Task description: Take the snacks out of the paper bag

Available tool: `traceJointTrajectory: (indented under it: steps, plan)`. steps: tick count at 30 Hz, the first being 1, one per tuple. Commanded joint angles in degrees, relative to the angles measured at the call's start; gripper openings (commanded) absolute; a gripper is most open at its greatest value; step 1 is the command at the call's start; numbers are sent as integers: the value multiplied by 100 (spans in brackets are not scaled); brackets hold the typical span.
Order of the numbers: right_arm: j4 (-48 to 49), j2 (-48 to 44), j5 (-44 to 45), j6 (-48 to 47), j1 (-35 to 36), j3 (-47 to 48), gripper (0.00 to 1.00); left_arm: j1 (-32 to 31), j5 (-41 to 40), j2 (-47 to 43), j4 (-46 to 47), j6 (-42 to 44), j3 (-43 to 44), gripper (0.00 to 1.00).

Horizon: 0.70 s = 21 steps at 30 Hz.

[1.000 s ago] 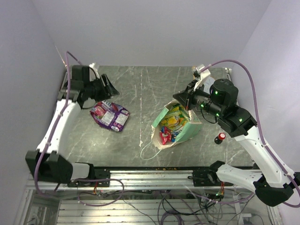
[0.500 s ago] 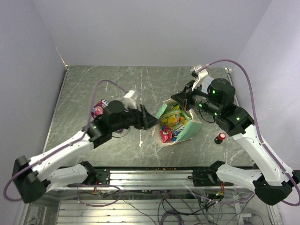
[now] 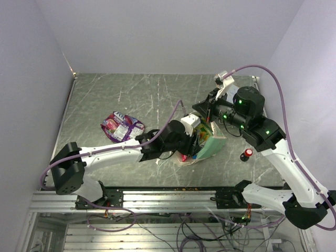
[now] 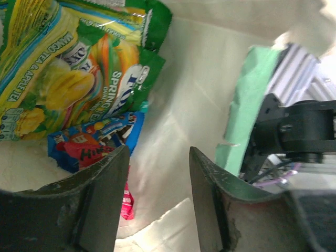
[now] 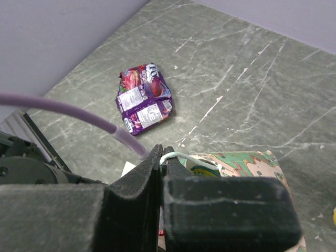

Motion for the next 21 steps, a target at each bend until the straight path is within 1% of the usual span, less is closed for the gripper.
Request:
traceJointTrajectory:
  steps: [1,6,8,9,10,12,17,21]
  plan:
    - [225,-103,44,22,29,81,0,-225,-619,134,19,390,100,62]
    - [191,-17,127,-59,36,194,0,-292,-776,263,-260,606,131,69]
    - [204,1,124,-51,32,201,0,-292,-765,304,-384,694,154,88]
    - [217,8,104,-49,35,189,0,-295,-758,332,-476,718,174,93]
    - [217,12,88,-31,26,172,0,-293,-792,345,-572,711,166,95]
    - [225,16,57,-20,33,143,0,-292,-853,273,-697,659,66,96]
    - [239,34,31,-14,29,120,0,-301,-994,-55,-631,522,-328,96]
    - [264,79,68,-64,32,183,0,-301,-1166,160,-855,625,-217,96]
